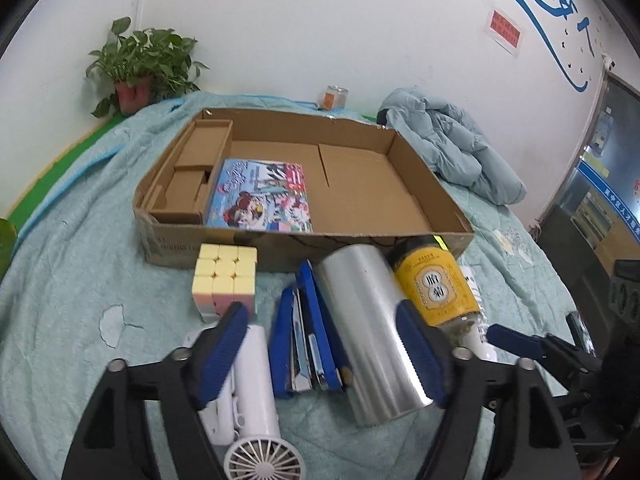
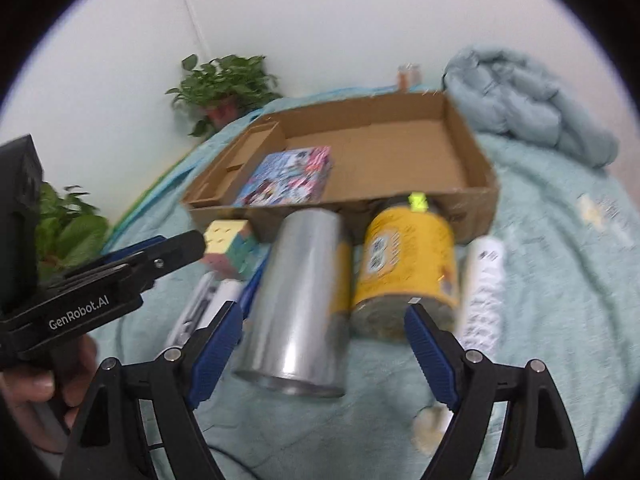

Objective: Organize rigid objects
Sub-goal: 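Grasp the silver metal can with both tools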

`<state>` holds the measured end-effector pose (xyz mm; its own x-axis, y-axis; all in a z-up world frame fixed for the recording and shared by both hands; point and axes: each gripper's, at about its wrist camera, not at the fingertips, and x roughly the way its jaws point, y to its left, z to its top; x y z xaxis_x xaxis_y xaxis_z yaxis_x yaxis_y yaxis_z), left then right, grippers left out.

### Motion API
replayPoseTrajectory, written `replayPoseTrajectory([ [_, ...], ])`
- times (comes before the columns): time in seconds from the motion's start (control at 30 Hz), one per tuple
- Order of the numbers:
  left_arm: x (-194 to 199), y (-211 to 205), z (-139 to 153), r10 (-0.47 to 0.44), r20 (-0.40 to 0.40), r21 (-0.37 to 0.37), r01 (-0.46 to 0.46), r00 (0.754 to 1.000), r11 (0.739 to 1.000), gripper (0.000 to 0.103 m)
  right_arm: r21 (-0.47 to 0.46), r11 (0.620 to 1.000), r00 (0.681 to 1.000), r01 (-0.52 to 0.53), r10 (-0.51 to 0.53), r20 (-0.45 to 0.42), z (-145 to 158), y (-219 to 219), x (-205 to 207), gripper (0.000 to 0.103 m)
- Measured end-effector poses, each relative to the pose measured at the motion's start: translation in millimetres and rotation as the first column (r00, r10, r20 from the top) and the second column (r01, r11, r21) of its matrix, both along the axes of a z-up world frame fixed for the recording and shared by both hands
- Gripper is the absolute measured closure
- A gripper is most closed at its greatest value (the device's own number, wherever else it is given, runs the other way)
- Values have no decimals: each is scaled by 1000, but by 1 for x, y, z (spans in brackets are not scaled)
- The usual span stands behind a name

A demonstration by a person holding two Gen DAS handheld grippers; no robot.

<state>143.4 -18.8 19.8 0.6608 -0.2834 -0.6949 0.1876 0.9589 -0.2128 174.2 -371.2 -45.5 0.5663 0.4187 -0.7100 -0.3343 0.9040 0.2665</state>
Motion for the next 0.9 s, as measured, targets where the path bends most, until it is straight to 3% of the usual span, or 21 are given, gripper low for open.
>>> replayPoseTrajectory([
  [0.2, -3, 1, -12, -73, -76, -89, 66, 994, 994, 23, 103, 994, 985, -46, 63, -162, -27, 3, 9, 21],
  [0.3, -5, 2, -18, -78, -97, -94, 69, 992, 993, 23, 59, 997, 978, -57, 68, -196, -37, 14, 13, 26],
  [0.4, -8, 2, -24, -97, -119, -102, 85, 988, 991, 23, 79, 995, 971, -61, 77, -228, -43, 20, 16, 28],
  [0.53, -15, 0, -28, -146, -142, -137, 127, 979, 982, 23, 8, 997, 976, -74, 74, -204, -38, 28, 3, 29],
  [0.7, -31, -6, -38, -242, -228, -261, 181, 943, 948, 23, -73, 990, 978, -121, 106, -182, -35, 24, -41, 29],
  [0.8, -40, -15, -45, -308, -266, -320, 218, 914, 922, 18, -115, 979, 964, -168, 138, -229, -37, 21, -65, 30],
  [0.9, -44, -23, -49, -326, -276, -321, 233, 904, 918, 18, -24, 976, 930, -214, 196, -312, -39, 14, -75, 31],
])
